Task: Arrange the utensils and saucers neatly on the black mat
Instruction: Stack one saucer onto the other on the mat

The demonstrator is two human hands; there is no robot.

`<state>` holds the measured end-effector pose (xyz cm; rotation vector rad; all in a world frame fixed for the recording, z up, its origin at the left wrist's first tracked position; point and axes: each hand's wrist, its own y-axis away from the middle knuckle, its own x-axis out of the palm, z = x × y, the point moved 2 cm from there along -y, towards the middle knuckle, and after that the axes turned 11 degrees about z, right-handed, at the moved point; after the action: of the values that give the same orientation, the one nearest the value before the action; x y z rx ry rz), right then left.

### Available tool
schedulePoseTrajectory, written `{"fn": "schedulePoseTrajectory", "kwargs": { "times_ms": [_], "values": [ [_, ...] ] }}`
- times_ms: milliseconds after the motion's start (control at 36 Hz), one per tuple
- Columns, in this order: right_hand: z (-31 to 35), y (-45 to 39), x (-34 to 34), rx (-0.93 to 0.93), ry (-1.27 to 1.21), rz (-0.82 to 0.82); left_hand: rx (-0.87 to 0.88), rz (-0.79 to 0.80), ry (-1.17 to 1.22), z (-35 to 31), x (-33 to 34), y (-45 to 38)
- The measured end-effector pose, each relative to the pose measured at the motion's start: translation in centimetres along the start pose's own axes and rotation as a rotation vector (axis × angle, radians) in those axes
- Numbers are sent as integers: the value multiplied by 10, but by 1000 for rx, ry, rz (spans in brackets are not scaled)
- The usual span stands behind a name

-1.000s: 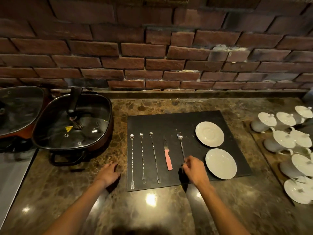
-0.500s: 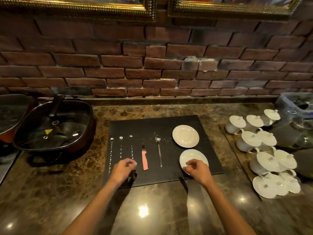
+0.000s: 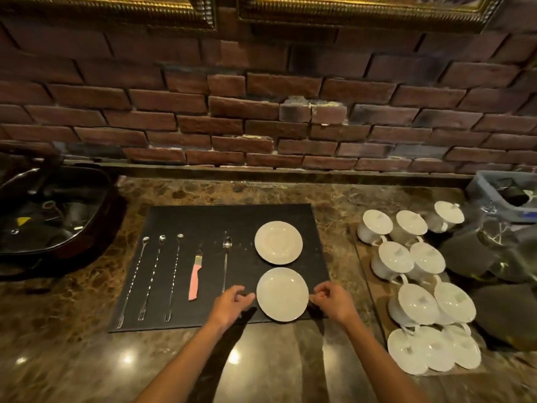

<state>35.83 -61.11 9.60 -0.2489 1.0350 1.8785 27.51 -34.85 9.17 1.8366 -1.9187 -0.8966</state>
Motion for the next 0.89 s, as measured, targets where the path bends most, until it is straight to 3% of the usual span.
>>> {"fn": "schedulePoseTrajectory", "kwargs": {
  "times_ms": [222, 556, 694, 889],
  "values": [
    [-13, -43, 2, 37, -19, 111, -99, 4, 56, -7, 26, -29],
    [-17, -75, 23, 71, 60, 119, -169, -20, 75, -5, 38, -69],
    [-14, -77, 23, 37, 67, 118, -99, -100, 7, -8, 32, -77],
    [16, -105, -8, -36, -150, -29, 12, -123, 102, -46, 10, -117]
  ]
}}
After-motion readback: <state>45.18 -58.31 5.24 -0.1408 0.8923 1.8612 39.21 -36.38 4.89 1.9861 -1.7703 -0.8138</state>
